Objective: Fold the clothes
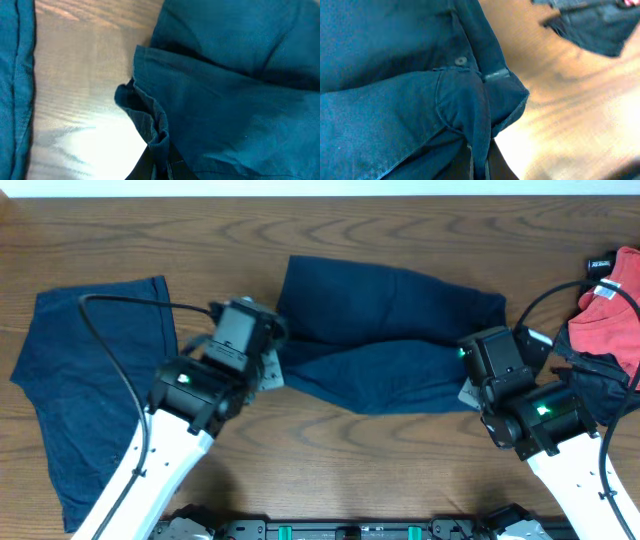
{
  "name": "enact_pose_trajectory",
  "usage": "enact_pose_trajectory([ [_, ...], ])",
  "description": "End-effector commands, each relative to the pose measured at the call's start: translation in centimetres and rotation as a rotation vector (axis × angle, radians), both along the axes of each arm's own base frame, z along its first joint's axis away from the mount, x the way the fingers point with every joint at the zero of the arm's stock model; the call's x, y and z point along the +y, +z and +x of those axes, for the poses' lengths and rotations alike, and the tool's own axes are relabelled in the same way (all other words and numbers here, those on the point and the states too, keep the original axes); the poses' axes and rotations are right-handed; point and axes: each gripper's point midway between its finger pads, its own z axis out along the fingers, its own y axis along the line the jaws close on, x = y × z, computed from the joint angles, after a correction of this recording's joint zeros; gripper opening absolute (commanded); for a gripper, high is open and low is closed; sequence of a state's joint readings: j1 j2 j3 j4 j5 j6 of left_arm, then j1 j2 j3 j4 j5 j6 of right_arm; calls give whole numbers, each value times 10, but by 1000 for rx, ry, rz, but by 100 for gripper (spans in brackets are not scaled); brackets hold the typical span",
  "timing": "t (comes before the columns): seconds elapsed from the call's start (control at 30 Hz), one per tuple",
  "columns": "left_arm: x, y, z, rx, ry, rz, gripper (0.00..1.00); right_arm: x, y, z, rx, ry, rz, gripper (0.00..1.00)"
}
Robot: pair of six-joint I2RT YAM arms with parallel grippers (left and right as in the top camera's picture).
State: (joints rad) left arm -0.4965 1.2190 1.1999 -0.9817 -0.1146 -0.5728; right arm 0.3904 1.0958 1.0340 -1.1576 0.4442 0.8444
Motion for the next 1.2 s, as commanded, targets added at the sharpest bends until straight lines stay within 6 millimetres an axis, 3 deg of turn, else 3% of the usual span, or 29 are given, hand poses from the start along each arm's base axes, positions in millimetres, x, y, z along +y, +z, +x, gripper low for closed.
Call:
enact_pose_trajectory([
  [0.0, 9, 10, -2, -63, 89, 70, 6, 4, 9, -5, -32, -41, 25, 2],
  [0.1, 9, 12, -3, -90, 98, 107, 6, 6, 9, -10, -31, -45, 9, 1],
  [0.23, 17, 22, 6, -168, 139, 164, 6, 3, 16, -2, -93, -76, -8, 2],
  [0.53, 15, 42, 49, -320, 170, 139, 6, -1, 32, 30, -240, -146, 62, 2],
  [0.93, -10, -9, 95, -262, 116, 192, 6, -15, 5, 48, -160, -232, 88, 2],
  [1.17, -21, -15, 114, -301, 117, 172, 6, -19, -8, 61, -137, -252, 82, 2],
])
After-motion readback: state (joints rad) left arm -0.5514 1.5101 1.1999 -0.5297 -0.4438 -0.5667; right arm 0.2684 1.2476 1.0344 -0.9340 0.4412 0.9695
